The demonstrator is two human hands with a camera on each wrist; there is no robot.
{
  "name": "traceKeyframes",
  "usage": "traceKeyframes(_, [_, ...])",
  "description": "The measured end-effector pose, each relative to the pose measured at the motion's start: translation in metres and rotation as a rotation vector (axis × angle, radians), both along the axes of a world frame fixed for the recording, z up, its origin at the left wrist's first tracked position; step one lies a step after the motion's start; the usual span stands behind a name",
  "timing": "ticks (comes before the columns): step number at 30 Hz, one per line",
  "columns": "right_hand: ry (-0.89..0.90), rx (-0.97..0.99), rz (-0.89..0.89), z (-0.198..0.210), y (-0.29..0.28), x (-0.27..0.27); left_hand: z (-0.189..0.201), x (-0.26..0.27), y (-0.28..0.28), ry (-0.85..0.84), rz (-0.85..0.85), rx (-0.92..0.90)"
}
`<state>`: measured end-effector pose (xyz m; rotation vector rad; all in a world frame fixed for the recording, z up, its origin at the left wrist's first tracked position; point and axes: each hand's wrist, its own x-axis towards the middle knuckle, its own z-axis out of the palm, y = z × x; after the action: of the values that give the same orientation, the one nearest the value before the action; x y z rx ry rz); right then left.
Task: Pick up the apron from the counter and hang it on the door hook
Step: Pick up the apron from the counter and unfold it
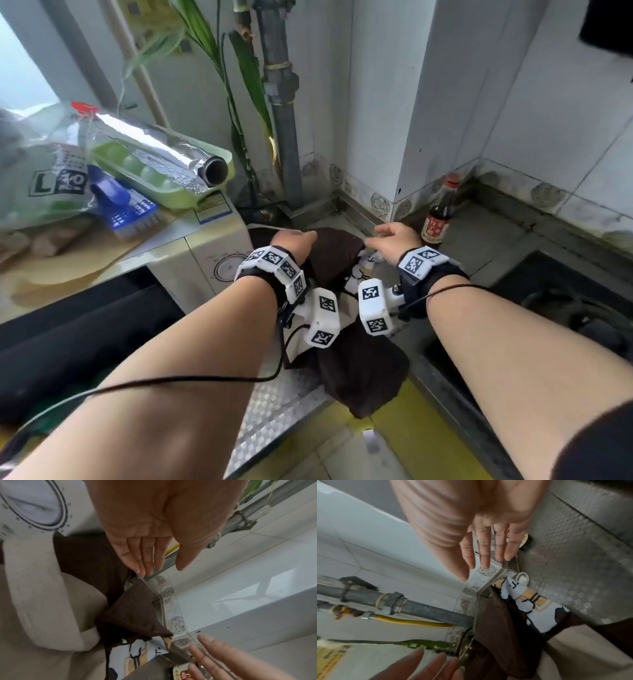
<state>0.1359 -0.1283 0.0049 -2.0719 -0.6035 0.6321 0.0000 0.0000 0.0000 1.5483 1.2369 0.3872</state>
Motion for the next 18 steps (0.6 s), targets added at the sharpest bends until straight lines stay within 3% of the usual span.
traceKeyframes(4, [0.034, -0.11, 0.028, -0.025, 0.017, 0.011, -0.019, 0.007, 0.012, 0.138, -0.075, -0.079])
traceKeyframes(11, [0.053, -0.175, 0.024, -0.07, 0.04, 0.017, -0.052, 0.021, 0.03, 0.161, -0.107, -0.184])
traceKeyframes(15, [0.039, -0.156, -0.02, -0.073, 0.041, 0.017, -0.05, 0.026, 0.037, 0.177, -0.176, -0.168])
traceKeyframes(18, [0.052, -0.174, -0.006, -0.067, 0.037, 0.023, -0.035, 0.031, 0.036, 0.098, -0.181, -0.095])
